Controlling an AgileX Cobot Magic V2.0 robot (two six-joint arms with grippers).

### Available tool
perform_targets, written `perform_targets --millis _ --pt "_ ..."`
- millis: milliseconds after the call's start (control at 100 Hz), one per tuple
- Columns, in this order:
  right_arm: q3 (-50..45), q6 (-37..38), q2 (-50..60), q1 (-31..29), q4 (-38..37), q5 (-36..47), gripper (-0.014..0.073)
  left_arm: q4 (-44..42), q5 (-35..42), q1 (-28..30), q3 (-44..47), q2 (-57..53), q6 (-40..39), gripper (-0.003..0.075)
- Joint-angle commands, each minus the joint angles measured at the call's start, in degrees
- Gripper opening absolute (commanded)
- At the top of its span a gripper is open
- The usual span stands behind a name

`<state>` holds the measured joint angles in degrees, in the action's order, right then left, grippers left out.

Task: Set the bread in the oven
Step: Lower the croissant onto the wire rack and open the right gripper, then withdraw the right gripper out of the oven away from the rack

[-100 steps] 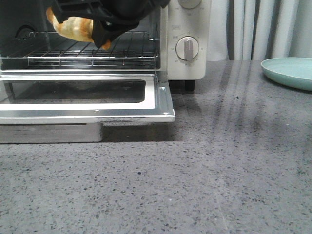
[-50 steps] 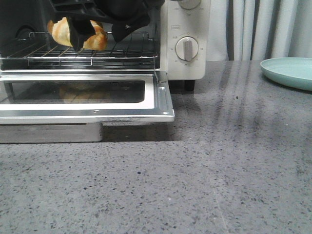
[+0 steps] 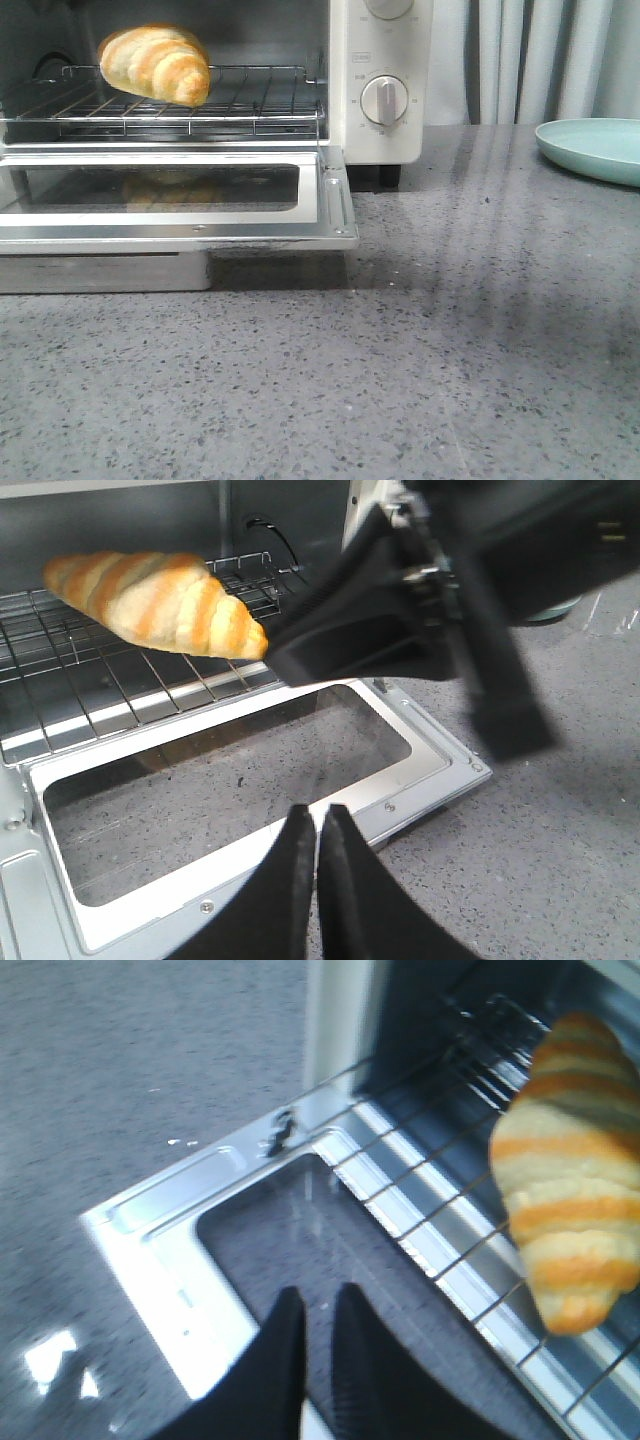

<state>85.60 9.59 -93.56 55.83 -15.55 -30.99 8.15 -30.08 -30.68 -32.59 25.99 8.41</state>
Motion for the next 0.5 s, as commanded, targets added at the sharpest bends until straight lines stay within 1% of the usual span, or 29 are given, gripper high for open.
perform_targets --millis 0,120,240,370,450,490 --pt "-2.2 -0.1 8.0 1.2 -2.1 3.4 -0.0055 0.2 3.7 -0.5 -1.5 0.2 0.0 -0.0021" --pt "-9.9 -0.1 18.2 1.7 -2.2 6.4 -0.0048 -0.6 3.7 -0.5 -1.5 0.2 0.0 -0.0021" --pt "-19.5 -0.1 31.5 1.7 -6.6 9.6 -0.0048 -1.9 3.7 -0.5 -1.5 0.2 0.0 -0.0021" --pt "-30.0 -0.1 44.4 1.5 -11.9 7.4 -0.0048 -3.6 4.7 -0.5 -1.5 0.2 0.0 -0.0021" --pt "-35.4 0.1 52.7 0.7 -12.4 6.2 -0.0048 -4.9 6.1 -0.5 -1.5 0.2 0.0 -0.0021" --pt "-37.9 1.4 56.2 0.3 -12.4 6.2 -0.0048 -5.3 7.3 -0.5 -1.5 0.2 0.0 -0.0021"
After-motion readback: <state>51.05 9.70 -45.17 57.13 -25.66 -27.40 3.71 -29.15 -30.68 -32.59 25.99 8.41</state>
